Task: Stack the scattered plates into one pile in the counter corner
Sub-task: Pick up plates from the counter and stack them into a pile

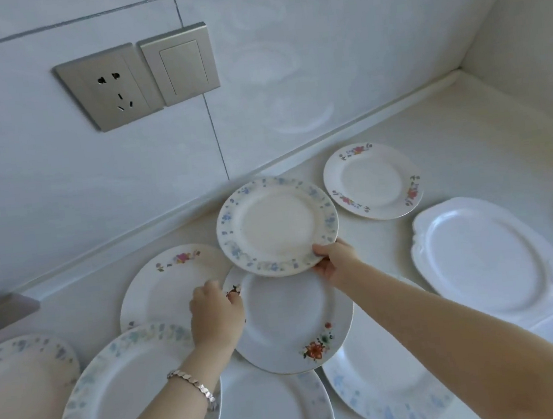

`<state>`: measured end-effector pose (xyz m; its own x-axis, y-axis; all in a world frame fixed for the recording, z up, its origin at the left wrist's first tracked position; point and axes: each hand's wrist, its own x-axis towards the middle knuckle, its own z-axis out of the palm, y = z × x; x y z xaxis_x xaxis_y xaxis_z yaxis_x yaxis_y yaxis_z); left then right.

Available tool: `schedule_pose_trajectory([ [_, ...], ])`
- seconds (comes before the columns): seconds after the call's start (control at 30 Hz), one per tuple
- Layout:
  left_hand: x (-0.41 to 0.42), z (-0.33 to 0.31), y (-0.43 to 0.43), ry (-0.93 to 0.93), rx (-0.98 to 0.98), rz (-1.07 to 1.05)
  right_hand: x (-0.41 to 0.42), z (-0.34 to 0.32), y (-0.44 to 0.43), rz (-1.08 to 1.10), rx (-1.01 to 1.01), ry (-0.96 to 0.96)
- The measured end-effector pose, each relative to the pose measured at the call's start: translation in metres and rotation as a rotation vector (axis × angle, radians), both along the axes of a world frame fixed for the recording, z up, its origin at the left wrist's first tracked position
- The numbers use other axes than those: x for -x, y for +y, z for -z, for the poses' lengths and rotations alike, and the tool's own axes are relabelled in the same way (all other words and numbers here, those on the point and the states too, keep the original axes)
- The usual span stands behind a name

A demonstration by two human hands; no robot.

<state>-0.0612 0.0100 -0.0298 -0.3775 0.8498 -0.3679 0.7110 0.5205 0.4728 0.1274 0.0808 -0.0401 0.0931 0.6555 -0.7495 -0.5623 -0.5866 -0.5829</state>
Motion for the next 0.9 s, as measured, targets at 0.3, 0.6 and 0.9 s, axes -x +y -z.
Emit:
schedule_pose_trajectory([
  [0.3, -0.009, 0.000, 0.004, -0.275, 0.140, -0.245, -0.104, -0.033, -0.069, -0.084, -0.123, 0.059],
  [0.6, -0.038, -0.029, 0.000, -0.239, -0.058, -0.426, -0.211, -0.029, -0.144, 0.086, -0.093, 0.053],
  [0.9, -0.117, -0.070, -0.027, -0.308, -0.390, -0.561, -0.321, -0.021, -0.168, 0.221, -0.049, -0.049],
])
